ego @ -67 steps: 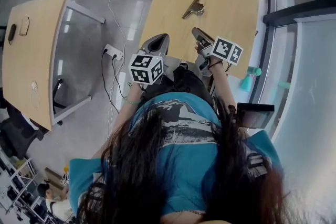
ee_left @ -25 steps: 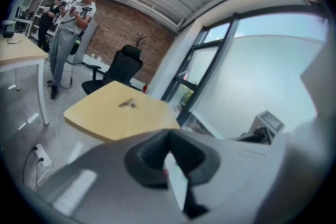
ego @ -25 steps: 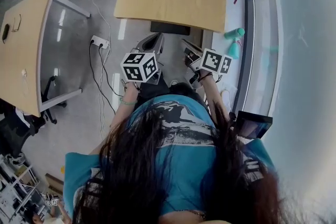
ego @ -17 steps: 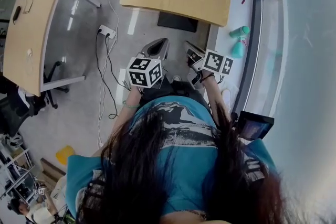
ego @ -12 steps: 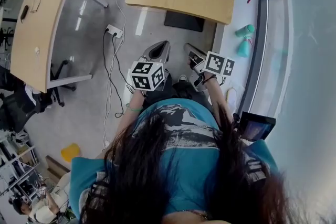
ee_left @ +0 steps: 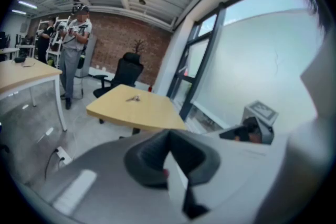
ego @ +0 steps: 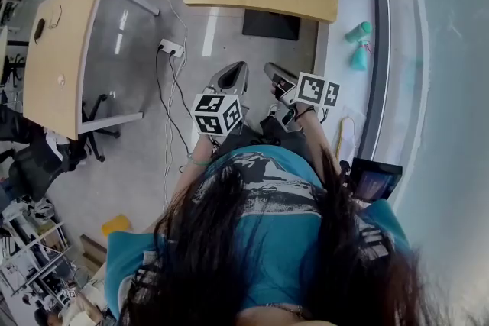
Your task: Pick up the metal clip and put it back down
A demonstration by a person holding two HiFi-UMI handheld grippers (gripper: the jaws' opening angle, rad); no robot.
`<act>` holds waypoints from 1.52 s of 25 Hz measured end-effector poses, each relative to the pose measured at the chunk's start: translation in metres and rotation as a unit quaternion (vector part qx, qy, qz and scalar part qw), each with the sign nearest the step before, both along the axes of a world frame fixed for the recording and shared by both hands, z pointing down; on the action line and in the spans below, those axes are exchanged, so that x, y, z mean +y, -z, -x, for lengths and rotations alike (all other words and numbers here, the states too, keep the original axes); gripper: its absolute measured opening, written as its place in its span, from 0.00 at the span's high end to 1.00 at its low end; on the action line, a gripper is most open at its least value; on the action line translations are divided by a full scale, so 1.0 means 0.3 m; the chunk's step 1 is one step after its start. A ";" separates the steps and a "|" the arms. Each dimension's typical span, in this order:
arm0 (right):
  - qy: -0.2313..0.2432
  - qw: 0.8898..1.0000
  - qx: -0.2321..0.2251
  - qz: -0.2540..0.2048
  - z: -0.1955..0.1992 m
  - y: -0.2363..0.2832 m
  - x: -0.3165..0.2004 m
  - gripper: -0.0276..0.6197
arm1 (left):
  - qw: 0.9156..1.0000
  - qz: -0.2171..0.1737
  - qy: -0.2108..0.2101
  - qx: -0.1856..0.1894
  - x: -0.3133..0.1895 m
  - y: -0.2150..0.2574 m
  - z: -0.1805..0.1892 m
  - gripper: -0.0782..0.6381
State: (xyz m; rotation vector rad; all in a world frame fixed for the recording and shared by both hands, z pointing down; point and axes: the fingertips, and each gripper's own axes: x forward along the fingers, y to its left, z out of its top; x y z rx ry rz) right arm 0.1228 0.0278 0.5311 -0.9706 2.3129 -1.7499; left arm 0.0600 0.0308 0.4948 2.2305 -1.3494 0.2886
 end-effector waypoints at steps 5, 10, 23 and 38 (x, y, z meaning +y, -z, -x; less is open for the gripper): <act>0.006 1.000 0.006 -0.002 0.024 0.001 0.020 0.90 | 1.000 0.001 -0.005 0.001 0.034 -0.003 0.011 0.89; 0.022 0.999 0.025 -0.016 0.213 0.020 0.188 0.90 | 1.000 -0.001 -0.009 0.010 0.187 -0.004 0.187 0.89; 0.052 0.994 0.075 -0.054 0.477 0.071 0.357 0.90 | 0.999 -0.011 0.002 0.042 0.317 0.013 0.452 0.89; 0.050 0.993 0.091 -0.060 0.481 0.083 0.350 0.90 | 0.999 -0.014 0.001 0.051 0.298 0.019 0.467 0.89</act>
